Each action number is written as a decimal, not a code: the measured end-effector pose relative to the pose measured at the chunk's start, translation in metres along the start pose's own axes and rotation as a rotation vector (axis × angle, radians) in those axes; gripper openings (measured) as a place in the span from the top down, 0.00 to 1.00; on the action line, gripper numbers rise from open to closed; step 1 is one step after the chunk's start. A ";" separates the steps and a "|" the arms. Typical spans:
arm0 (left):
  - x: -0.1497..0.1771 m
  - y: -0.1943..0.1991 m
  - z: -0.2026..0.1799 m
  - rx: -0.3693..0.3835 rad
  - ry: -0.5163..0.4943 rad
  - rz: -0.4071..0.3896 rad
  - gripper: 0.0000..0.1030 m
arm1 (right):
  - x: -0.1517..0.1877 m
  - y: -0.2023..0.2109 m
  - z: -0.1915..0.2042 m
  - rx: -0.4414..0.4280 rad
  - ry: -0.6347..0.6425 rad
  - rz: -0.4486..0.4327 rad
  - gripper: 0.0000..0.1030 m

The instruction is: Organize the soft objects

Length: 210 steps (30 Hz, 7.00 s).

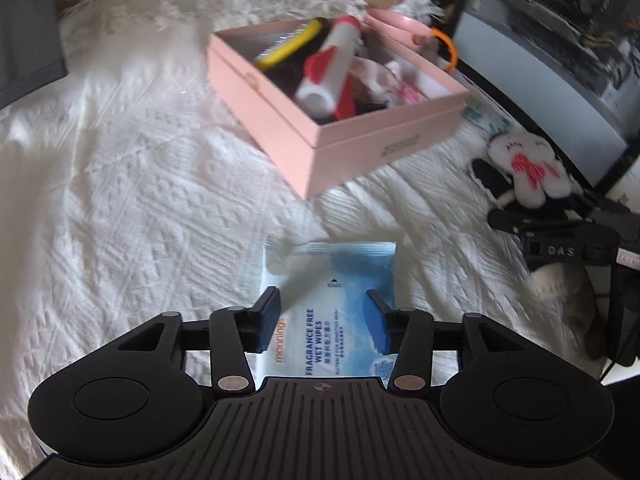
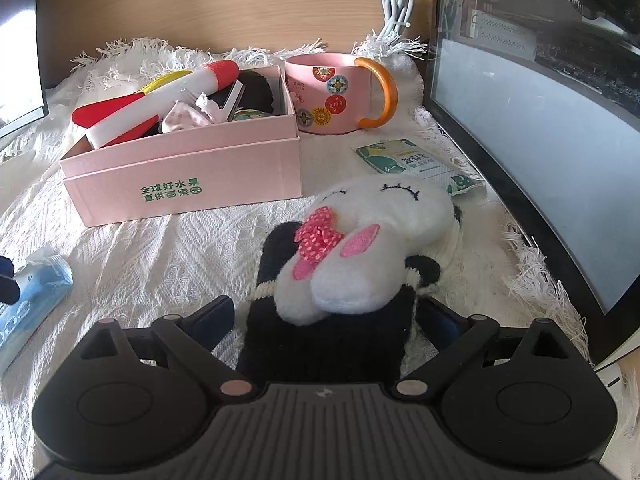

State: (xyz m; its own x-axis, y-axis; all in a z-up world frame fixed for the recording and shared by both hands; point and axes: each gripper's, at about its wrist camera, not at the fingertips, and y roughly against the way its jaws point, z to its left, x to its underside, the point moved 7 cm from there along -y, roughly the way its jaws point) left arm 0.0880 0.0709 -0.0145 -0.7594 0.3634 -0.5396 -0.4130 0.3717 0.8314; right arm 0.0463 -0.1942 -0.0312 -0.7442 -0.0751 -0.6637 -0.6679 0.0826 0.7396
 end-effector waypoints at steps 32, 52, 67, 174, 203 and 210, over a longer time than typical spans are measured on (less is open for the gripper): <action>0.033 -0.001 -0.040 -0.140 -0.095 -0.034 0.12 | 0.001 0.001 0.001 0.002 -0.002 0.000 0.04; 0.028 -0.011 -0.011 -0.131 0.092 -0.037 0.18 | -0.015 0.011 0.004 0.023 0.061 0.008 0.05; 0.029 -0.009 -0.011 -0.146 0.076 -0.050 0.19 | -0.034 0.000 -0.004 -0.013 0.031 0.115 0.52; -0.005 -0.030 -0.054 -0.310 0.300 -0.300 0.63 | -0.013 -0.014 0.015 -0.116 0.158 0.017 0.00; 0.001 -0.034 -0.066 -0.408 0.273 -0.370 0.61 | -0.010 -0.019 0.007 -0.147 0.133 -0.058 0.00; 0.001 -0.034 -0.066 -0.407 0.272 -0.370 0.61 | -0.010 -0.020 0.007 -0.147 0.133 -0.058 0.00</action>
State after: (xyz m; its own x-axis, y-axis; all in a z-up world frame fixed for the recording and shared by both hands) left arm 0.0682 0.0020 -0.0340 -0.6077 0.0210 -0.7939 -0.7921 0.0557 0.6078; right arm 0.0664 -0.1882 -0.0401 -0.6914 -0.2068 -0.6922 -0.6951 -0.0705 0.7154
